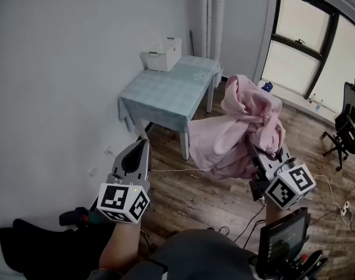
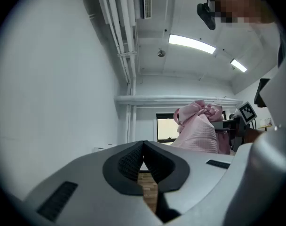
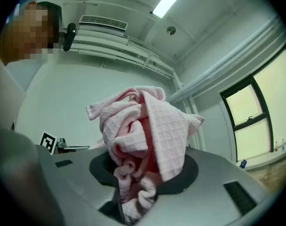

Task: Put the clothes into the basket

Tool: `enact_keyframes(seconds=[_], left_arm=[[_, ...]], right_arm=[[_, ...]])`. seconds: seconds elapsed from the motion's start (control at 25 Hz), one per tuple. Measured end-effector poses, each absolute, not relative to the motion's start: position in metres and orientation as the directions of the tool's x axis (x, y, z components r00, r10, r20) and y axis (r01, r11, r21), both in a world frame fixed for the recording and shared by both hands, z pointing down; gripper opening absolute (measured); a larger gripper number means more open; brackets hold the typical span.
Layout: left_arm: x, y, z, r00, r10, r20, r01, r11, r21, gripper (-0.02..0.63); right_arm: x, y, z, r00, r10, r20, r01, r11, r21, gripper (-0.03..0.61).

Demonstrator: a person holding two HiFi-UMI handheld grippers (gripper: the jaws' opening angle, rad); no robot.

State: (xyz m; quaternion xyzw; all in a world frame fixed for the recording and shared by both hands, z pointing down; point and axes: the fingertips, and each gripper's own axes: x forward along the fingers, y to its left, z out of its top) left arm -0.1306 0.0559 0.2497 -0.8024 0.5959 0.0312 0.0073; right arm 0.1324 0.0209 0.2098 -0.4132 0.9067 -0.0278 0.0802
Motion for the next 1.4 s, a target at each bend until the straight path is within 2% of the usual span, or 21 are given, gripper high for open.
enact_keyframes(seconds=[0.92,1.4], left_arm=[[-0.115,0.041,0.255,0.388,-0.920,-0.062,-0.920,-0.390,0.027,0.009],[-0.159,0.030,0.281,0.369,-0.928,-0.058,-0.924,-0.373,0.088,0.009]], right_arm=[[0.129,0.023,0.208,-0.617,-0.773,-0.147,-0.757,0.634,-0.158,0.173],[0.089,0.003,0.210,-0.631,-0.766,-0.120,-0.751,0.643,-0.153,0.173]])
